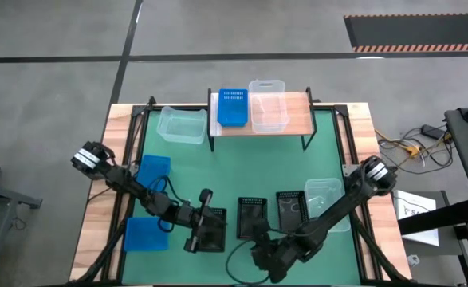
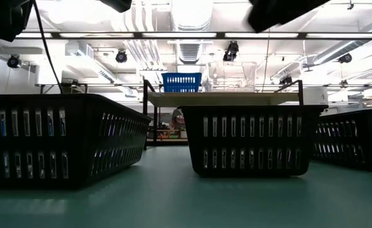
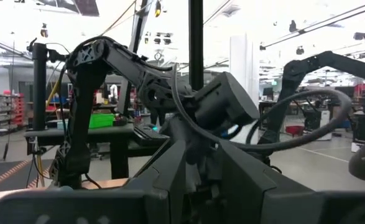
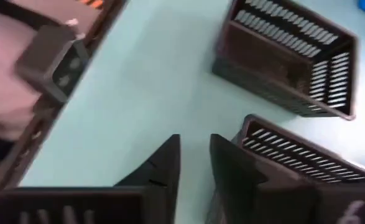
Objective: Stack baskets on shelf by color
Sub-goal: Put the center black bin on the shelf
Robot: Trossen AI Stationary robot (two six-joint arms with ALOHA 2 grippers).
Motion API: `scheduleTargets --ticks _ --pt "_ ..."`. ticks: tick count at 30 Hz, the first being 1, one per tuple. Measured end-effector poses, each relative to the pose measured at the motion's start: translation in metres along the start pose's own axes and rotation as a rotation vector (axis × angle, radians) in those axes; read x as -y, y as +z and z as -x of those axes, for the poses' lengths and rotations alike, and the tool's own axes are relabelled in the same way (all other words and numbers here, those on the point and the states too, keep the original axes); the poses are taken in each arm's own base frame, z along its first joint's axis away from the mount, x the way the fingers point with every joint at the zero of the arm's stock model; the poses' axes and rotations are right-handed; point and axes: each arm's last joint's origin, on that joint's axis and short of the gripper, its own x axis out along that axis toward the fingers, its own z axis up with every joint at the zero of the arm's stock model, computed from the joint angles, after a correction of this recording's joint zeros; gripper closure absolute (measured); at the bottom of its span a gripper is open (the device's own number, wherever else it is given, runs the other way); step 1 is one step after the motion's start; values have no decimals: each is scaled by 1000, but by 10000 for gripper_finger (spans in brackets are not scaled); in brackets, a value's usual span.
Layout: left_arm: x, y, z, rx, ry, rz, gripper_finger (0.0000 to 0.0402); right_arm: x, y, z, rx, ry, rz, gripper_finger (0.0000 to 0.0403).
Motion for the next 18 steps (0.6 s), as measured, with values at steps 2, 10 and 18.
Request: scheduleTargets --ticks 2,10,18 --pt "0 0 0 0 0 0 322 2 -1 -6 -21 -56 3 291" --pt "0 0 0 1 -1 0 322 14 -9 -22 -70 -186 -35 228" --pt "0 0 0 1 -1 0 322 15 -20 -41 -117 -157 -49 233"
